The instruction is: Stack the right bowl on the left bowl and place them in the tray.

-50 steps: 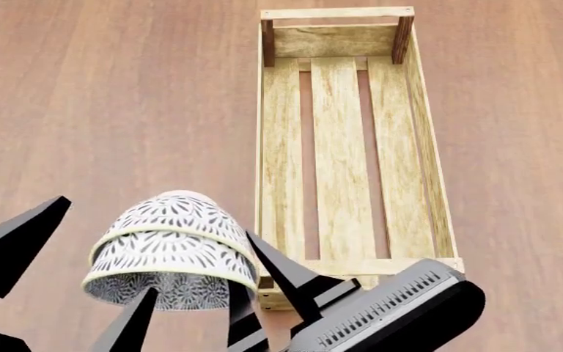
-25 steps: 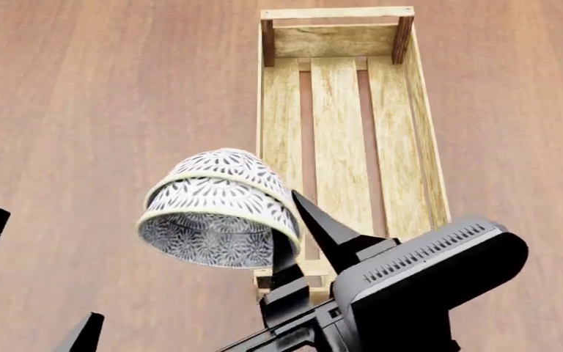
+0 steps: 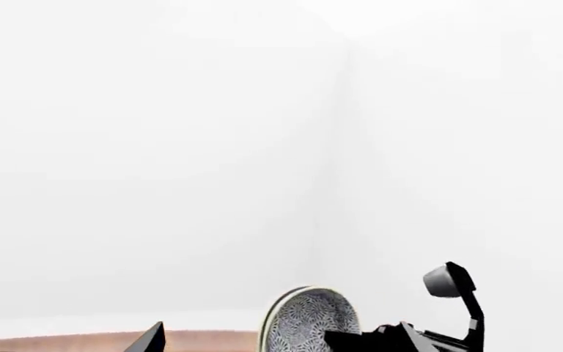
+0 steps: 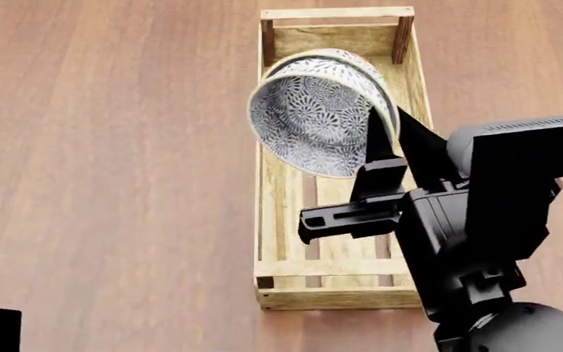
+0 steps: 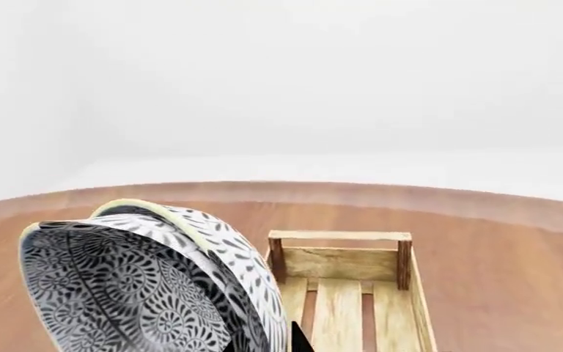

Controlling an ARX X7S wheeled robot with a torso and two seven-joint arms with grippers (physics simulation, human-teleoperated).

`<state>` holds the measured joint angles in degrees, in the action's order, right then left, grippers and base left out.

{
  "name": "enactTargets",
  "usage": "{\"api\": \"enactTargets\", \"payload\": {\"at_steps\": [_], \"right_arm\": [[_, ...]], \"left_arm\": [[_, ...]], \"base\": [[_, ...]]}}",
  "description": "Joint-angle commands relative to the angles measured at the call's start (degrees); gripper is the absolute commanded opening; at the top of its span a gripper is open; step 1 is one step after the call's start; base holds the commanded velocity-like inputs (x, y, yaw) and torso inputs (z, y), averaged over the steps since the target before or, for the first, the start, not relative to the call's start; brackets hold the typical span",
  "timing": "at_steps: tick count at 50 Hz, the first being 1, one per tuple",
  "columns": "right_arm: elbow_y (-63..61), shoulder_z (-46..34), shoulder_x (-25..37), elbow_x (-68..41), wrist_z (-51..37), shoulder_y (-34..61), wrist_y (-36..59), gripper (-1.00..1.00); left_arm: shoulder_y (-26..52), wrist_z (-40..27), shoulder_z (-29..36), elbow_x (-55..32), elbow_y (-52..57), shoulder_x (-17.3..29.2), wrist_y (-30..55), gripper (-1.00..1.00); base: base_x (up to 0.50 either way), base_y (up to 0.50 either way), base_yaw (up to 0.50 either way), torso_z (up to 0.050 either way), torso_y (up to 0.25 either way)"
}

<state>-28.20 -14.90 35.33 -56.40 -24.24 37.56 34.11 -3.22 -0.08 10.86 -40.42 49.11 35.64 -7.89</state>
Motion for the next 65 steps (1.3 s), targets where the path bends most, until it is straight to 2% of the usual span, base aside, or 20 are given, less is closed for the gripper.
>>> {"api": "enactTargets", "payload": {"at_steps": [1, 17, 26, 28, 29, 32, 33, 36, 39, 44, 49, 50, 58, 65], "right_arm": [[9.3, 6.0, -3.3, -4.2, 0.9, 6.1, -0.8, -1.00], [31.9, 2.1, -9.1, -2.7, 1.4, 21.2, 4.3, -1.00], [48.4, 4.4, -14.0, -5.7, -6.0, 32.1, 10.1, -1.00], [50.5, 6.7, -15.2, -8.8, -4.9, 33.1, 10.2, -1.00], [51.6, 7.8, -15.9, -8.5, -7.3, 33.7, 9.0, -1.00], [55.2, 7.5, -17.1, -8.0, -5.6, 36.7, 8.2, -1.00], [58.0, 8.2, -17.7, -10.0, -7.5, 38.5, 11.1, -1.00], [64.2, 11.7, -19.5, -13.8, -5.4, 40.8, 10.8, -1.00], [67.3, 11.4, -20.4, -12.7, -6.9, 42.3, 9.8, -1.00], [70.3, 9.4, -21.6, -10.9, -4.3, 44.4, 9.1, -1.00], [76.1, 10.1, -23.4, -10.8, -5.2, 47.1, 7.5, -1.00], [80.7, 11.9, -24.3, -12.3, -8.3, 49.0, 8.3, -1.00], [93.6, 15.4, -26.9, -12.5, -11.0, 54.6, -0.1, -1.00], [102.9, 15.7, -28.4, -11.6, -7.2, 59.1, -3.3, -1.00]], "left_arm": [[-2.3, 1.8, -2.8, 0.0, -1.1, -2.3, -3.7, 1.00], [-1.7, 0.7, -2.3, 0.0, 0.5, -2.2, -3.1, 1.00], [-1.6, -0.5, -2.3, -0.9, 2.2, -1.8, -2.7, 1.00], [-1.5, -0.8, -2.4, -1.0, 2.3, -1.8, -2.7, 1.00], [-1.7, -0.8, -2.4, -0.8, 2.3, -1.9, -2.8, 1.00], [-1.4, -0.8, -2.4, -1.3, 2.3, -1.8, -2.9, 1.00], [-1.3, -0.9, -2.4, -1.5, 2.2, -1.8, -2.9, 1.00], [-0.8, -2.1, -2.9, -3.1, 2.8, -1.7, -2.7, 1.00], [-1.0, -2.4, -3.1, -3.4, 3.9, -1.2, -2.8, 1.00], [-1.0, -2.3, -3.2, -3.5, 4.2, -1.1, -3.1, 1.00], [-0.8, -2.2, -2.7, -3.3, 4.2, -1.1, -3.0, 1.00], [-0.8, -2.2, -2.6, -3.1, 4.1, -1.2, -3.0, 1.00], [-0.8, -2.1, -2.4, -2.8, 3.8, -1.3, -3.2, 1.00], [-0.8, -2.3, -2.3, -3.0, 3.8, -1.1, -3.1, 1.00]], "base": [[0.00, 0.00, 0.00, 0.000, 0.000], [0.00, 0.00, 0.00, 0.001, 0.001], [0.00, 0.00, 0.00, 0.000, 0.001], [0.00, 0.00, 0.00, 0.000, 0.000], [0.00, 0.00, 0.00, 0.000, 0.000], [0.00, 0.00, 0.00, 0.000, 0.003], [0.00, 0.00, 0.00, 0.000, 0.000], [0.00, 0.00, 0.00, 0.000, 0.000], [0.00, 0.00, 0.00, 0.000, 0.000], [0.00, 0.00, 0.00, 0.000, 0.002], [0.00, 0.00, 0.00, 0.002, 0.000], [0.00, 0.00, 0.00, 0.000, 0.000], [0.00, 0.00, 0.00, 0.000, 0.001], [0.00, 0.00, 0.00, 0.000, 0.001]]}}
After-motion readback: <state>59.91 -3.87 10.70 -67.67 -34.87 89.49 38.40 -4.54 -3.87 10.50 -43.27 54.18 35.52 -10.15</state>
